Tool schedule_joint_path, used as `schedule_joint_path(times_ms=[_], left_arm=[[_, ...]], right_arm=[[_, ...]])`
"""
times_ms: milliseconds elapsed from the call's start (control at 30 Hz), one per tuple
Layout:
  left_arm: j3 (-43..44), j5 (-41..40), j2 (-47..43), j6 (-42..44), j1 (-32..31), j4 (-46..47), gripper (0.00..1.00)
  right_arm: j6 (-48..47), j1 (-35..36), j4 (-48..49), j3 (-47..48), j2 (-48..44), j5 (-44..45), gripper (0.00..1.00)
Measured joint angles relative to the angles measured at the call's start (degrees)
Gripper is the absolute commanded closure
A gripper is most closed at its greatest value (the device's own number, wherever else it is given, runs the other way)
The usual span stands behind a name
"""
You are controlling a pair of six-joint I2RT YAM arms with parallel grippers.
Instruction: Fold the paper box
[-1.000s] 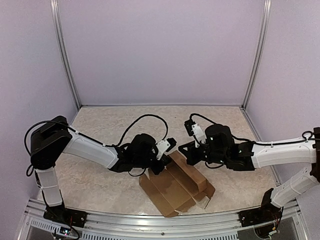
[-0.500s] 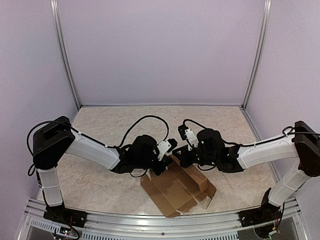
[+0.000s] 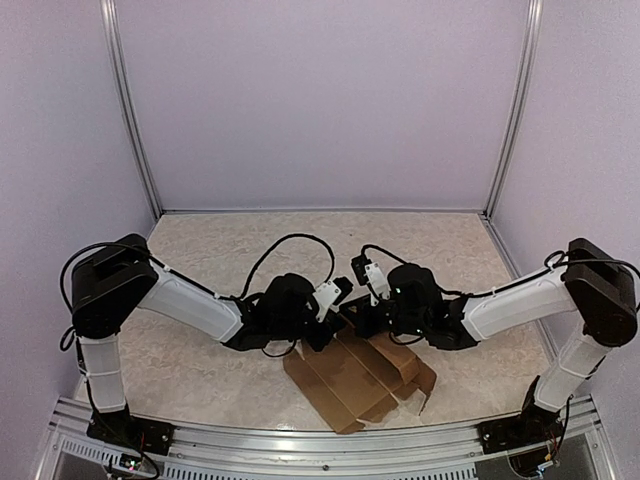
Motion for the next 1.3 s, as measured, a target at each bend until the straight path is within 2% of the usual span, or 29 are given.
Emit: schedule_joint_path(times_ms=[233,367,1133,1300], left_arm=[[-1.5,-1.6,1.2,-2.5,0.0,2.7,0.73],[-1.7,-2.4,1.8,-3.5,-0.2,4.4,0.71],[0.2,-3.0,5.7,-5.7,-0.5,8.3,0.72],[0.9,-3.0,6.2,-6.1,-0.7,8.8,0.8]], right_arm=[[0.8,0.0,1.9,-1.1,0.3,-0.5,1.0],[1.2,0.0,2.9,-1.6,0.3,-0.6,1.0],[3.3,0.0,4.5,-2.4,0.3,-2.8,1.0],[3.5,0.0,5.0,-2.4,0.6,-2.9,1.0]])
